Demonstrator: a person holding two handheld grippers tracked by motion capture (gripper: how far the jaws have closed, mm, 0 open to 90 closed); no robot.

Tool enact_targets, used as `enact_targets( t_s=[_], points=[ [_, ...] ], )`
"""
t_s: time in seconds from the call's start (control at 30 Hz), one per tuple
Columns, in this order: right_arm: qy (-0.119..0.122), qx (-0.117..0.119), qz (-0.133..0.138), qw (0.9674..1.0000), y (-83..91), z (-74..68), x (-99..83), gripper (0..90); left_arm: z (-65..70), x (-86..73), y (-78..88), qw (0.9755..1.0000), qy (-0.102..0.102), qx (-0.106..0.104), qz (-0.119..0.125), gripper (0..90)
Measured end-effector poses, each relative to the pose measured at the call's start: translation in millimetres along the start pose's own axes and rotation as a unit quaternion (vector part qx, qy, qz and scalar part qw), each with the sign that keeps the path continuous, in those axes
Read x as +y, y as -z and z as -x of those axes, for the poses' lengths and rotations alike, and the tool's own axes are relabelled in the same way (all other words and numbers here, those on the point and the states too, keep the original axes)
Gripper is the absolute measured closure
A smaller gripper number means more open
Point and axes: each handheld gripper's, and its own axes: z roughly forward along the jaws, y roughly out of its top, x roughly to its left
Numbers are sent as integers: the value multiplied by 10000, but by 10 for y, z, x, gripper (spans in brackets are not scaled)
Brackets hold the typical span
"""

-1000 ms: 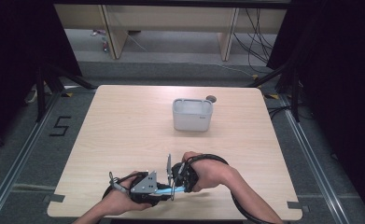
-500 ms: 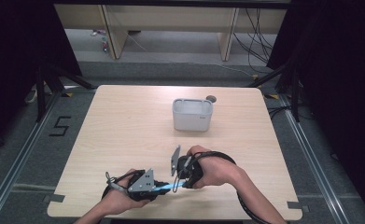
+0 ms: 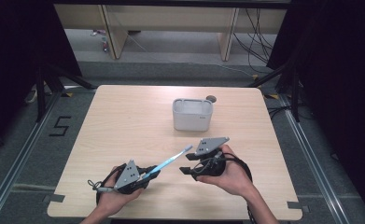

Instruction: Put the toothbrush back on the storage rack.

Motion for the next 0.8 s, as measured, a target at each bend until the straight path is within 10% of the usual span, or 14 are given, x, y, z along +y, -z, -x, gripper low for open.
enact_targets(
  t_s=[0.33,0.8],
  points=[
    [-1337,45,796,9878,-282,71,-227,445,-20,60,-31,9989,114,308,349,779],
    [-2056,34,1338,9694,-481,187,-119,439,-12,77,-58,9987,143,331,354,778]
  ],
)
